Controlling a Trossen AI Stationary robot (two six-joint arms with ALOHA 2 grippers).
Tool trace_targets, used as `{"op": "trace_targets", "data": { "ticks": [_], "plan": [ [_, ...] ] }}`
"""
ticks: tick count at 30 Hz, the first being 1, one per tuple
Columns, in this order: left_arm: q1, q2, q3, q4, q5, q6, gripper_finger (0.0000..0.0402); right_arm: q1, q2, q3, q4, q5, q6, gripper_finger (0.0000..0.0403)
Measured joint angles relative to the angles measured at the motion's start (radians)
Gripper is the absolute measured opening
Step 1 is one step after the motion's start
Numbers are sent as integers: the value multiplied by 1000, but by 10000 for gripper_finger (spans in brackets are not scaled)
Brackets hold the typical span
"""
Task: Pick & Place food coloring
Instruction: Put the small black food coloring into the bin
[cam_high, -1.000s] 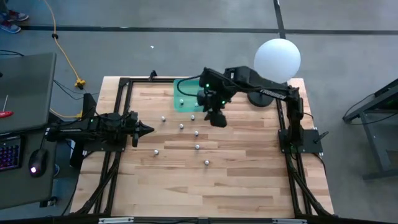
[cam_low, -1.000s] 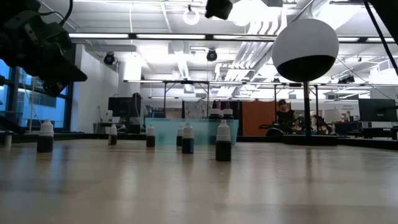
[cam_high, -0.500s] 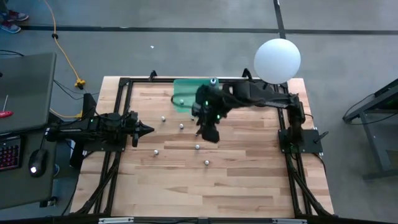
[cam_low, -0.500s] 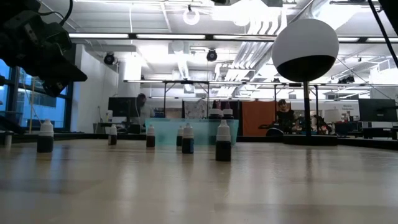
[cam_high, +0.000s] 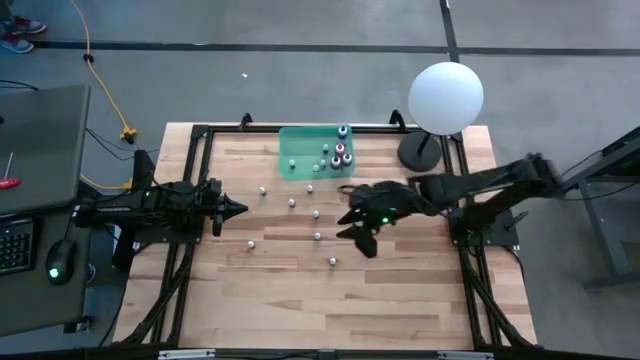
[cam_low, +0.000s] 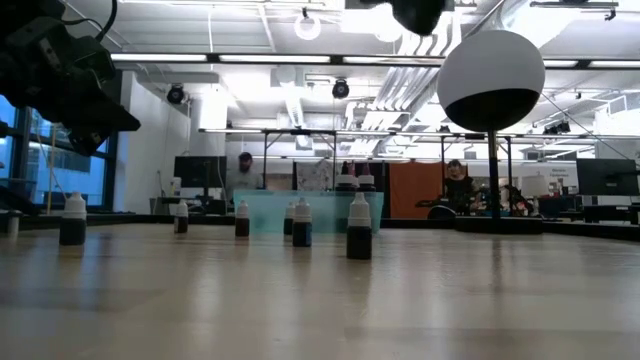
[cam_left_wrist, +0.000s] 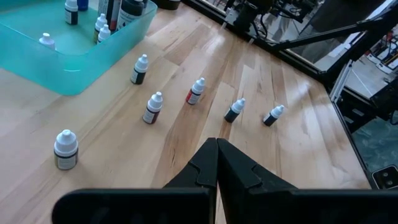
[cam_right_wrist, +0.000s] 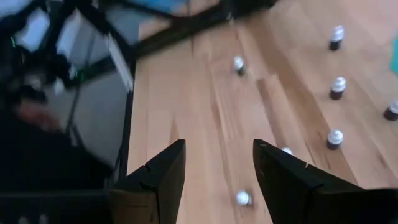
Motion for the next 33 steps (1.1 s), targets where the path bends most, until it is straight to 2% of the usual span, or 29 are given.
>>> {"op": "trace_targets", "data": {
  "ticks": [3, 6, 8, 12, 17, 22, 33],
  "plan": [
    [0, 0, 0, 0, 0, 0, 0, 30, -82, -188, 153, 29, 29, 178],
    [0, 0, 0, 0, 0, 0, 0, 68, -107, -332, 273, 30, 12, 178],
    [0, 0, 0, 0, 0, 0, 0, 94, -106, -420, 343, 42, -33, 178],
    [0, 0, 0, 0, 0, 0, 0, 125, -74, -589, 539, 136, -105, 178],
    [0, 0, 0, -1, 0, 0, 0, 149, -11, -733, 794, 200, -128, 178],
    [0, 0, 0, 0, 0, 0, 0, 181, 109, -748, 958, 189, -157, 178],
    [0, 0, 0, 0, 0, 0, 0, 197, 386, -575, 996, 213, -199, 178]
  ]
}}
